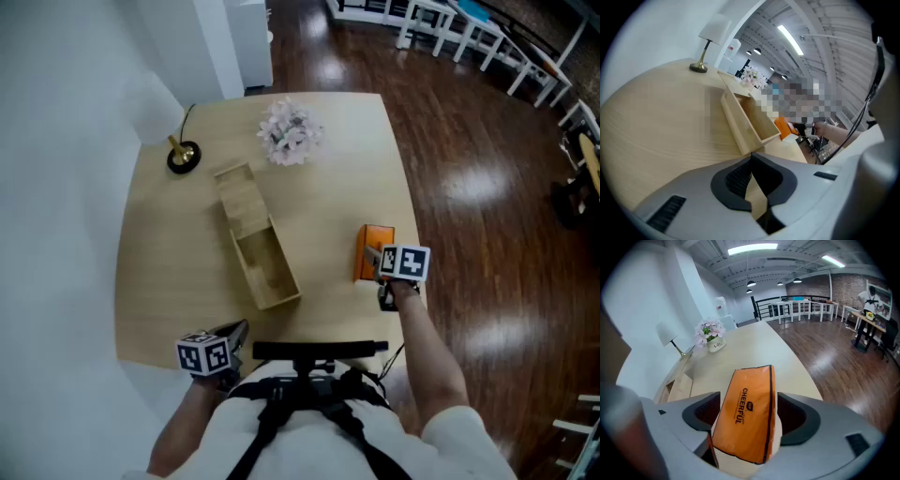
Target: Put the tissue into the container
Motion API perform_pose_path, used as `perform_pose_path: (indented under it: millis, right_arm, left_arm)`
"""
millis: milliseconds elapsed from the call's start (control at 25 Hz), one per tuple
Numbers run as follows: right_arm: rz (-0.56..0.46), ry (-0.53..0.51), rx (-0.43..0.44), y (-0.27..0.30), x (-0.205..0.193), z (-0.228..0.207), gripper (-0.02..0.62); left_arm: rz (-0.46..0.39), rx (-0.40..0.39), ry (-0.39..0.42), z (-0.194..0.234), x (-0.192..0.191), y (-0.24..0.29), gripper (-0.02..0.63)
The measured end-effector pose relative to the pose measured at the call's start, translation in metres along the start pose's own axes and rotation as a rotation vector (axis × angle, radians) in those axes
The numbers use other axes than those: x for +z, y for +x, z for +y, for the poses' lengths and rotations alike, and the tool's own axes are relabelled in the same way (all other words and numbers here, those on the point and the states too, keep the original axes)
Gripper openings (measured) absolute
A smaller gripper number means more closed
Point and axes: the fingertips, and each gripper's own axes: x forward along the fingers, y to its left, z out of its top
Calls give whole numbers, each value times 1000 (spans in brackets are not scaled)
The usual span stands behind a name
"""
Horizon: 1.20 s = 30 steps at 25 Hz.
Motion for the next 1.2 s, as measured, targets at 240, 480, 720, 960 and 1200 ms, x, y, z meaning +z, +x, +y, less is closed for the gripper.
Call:
perform_pose_path:
  millis: [240, 480, 720, 960, 1200]
  right_arm:
    - [47, -30, -55, 21, -9, -3, 391]
    - [78, 1, -28, 29, -13, -2, 403]
    - [37, 42, 29, 28, -14, -4, 400]
    - [-3, 62, 27, 13, -14, -12, 354]
    - [-26, 55, 47, -2, -14, -16, 348]
  left_arm:
    - [28, -10, 27, -5, -3, 8, 0]
    - [47, -6, 26, -6, -10, 6, 0]
    - [36, -16, 51, -13, -4, 5, 0]
    - [8, -18, 38, -15, 4, -3, 0]
    - [-37, -29, 37, -20, 18, -8, 0]
